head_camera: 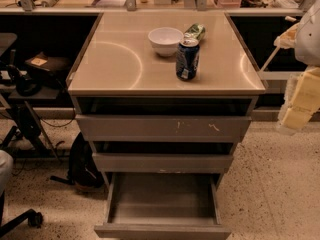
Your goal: Place pepsi can into bottom drawer
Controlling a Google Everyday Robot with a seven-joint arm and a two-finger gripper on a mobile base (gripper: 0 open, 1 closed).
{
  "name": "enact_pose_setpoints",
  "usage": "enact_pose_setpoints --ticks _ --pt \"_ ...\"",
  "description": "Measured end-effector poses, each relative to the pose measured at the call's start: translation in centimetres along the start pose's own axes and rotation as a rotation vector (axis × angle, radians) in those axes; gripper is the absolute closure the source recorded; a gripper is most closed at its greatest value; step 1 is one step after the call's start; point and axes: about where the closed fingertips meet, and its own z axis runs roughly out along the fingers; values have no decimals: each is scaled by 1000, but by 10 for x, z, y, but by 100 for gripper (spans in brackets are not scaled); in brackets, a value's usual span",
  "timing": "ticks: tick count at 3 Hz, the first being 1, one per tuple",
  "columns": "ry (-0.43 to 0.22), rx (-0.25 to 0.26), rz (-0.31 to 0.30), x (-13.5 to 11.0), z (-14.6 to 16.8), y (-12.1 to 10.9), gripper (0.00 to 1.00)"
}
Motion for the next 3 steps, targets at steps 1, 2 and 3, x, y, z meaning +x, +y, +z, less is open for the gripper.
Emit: enact_pose_setpoints --ticks 1,2,3 --pt "-18 22 13 2 0 -9 0" --pt "-18 22 13 2 0 -9 0" --pt "-93 79 12 -2 -18 -38 0"
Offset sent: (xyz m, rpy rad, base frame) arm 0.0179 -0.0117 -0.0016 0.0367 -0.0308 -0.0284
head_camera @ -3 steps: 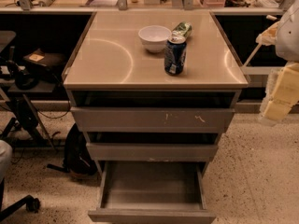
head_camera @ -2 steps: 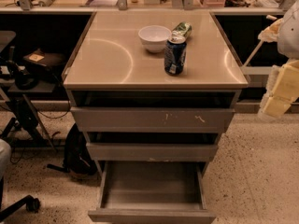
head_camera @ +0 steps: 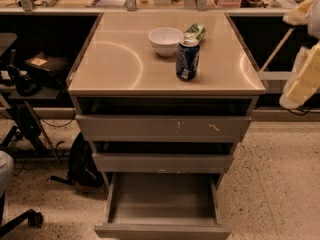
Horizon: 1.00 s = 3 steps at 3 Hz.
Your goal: Place pepsi can into bottom drawer
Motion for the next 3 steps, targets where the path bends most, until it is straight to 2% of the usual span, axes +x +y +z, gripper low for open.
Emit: enact_pose_setpoints --ticks 1,2,3 --pt "-133 -34 12 21 8 -44 0" --pt "-215 -49 36 19 22 -67 0" --pt "-215 -49 36 18 22 -67 0"
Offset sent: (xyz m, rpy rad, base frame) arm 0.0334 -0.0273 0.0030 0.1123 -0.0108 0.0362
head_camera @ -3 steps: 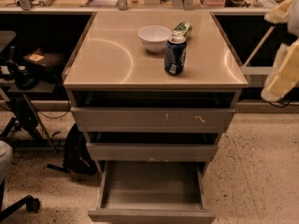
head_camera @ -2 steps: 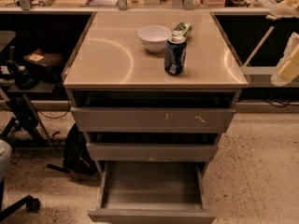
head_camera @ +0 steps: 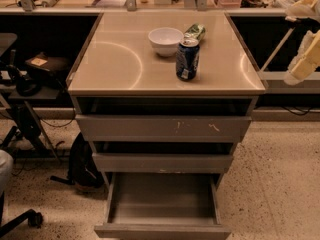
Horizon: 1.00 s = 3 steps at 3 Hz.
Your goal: Place pepsi can into bottom drawer
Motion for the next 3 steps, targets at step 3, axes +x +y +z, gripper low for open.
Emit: enact_pose_setpoints --ticks 3 --pt "-334 -55 -35 -64 63 -85 0"
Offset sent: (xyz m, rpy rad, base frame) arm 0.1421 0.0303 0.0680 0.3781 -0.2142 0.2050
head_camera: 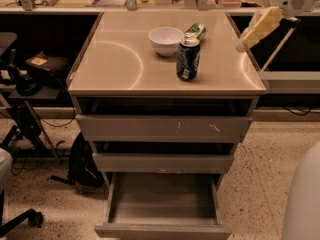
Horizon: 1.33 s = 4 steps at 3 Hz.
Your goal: Place pepsi can into bottom drawer
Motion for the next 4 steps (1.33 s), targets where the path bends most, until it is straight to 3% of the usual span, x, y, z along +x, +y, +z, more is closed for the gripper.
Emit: enact_pose_setpoints --ticks 1,2,3,4 --pt "-28 37 -25 -10 -8 -12 0" --pt "-50 43 19 3 0 -21 0" --pt "-98 50 50 19 31 -44 0" --pt "-99 50 50 19 31 -44 0"
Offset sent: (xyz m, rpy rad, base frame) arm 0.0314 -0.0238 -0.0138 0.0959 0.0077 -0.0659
